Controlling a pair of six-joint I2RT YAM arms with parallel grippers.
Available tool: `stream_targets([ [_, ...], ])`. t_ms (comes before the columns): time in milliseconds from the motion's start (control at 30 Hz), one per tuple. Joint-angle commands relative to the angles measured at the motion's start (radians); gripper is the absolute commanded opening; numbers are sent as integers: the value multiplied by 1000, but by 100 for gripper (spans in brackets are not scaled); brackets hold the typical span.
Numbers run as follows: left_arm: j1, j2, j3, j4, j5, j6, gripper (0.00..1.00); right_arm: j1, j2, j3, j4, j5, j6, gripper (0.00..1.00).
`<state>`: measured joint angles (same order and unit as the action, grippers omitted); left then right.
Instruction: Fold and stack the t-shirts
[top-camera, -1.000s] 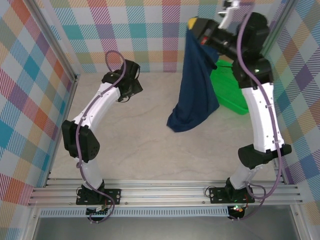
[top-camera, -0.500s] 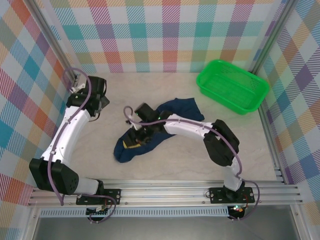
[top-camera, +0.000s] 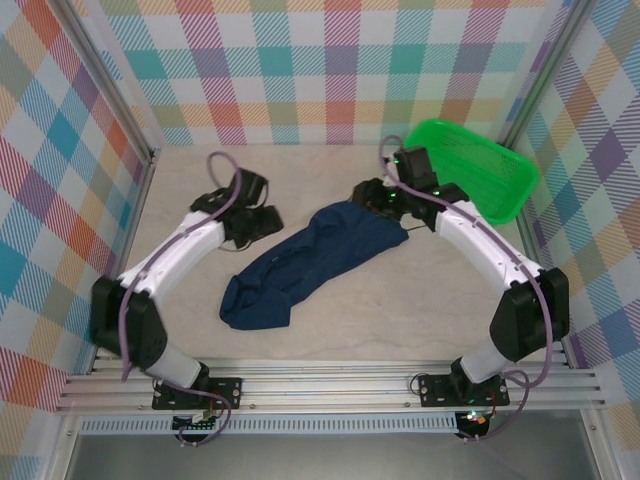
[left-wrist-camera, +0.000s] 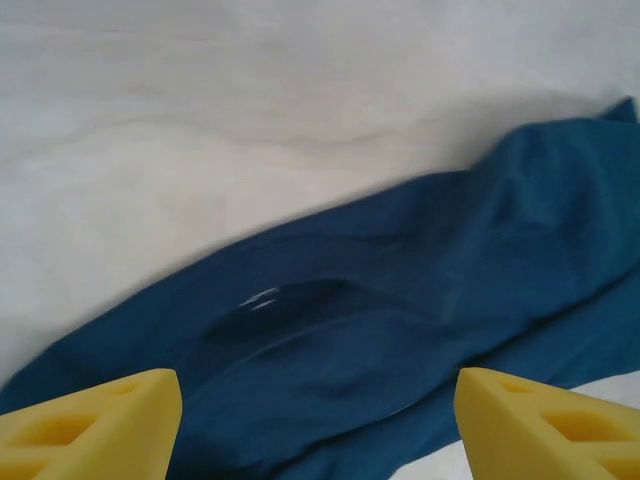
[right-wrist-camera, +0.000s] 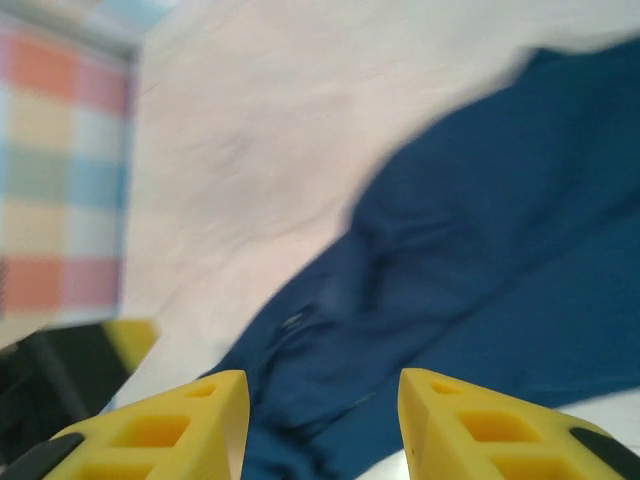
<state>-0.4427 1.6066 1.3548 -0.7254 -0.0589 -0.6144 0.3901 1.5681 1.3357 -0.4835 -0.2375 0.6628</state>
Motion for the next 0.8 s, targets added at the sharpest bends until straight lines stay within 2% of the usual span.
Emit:
stream_targets([
  [0, -67, 181, 135, 0, -14, 144, 75, -33, 58, -57, -110, 53, 44, 44],
  [233, -126, 446, 356, -37, -108, 285, 78, -64, 82, -111, -104, 48, 61, 46],
  [367, -140, 534, 423, -77, -135, 322, 73, -67, 66, -152, -92, 44, 81, 46],
  [433, -149, 553, 431, -90, -178, 342, 63, -68, 60, -164, -90, 43, 84, 47],
  [500, -151, 553, 421, -91, -224, 349, 36, -70, 55, -171, -90, 42, 81, 47],
  [567, -149, 541, 407, -78, -244, 362, 20, -69, 55, -173, -93, 41, 75, 47],
  [700, -148, 535, 419, -80, -242, 377, 18, -78, 56, -172, -94, 38, 71, 46],
  [767, -148, 521, 413, -69, -228, 381, 11, -79, 58, -168, -93, 40, 67, 46],
])
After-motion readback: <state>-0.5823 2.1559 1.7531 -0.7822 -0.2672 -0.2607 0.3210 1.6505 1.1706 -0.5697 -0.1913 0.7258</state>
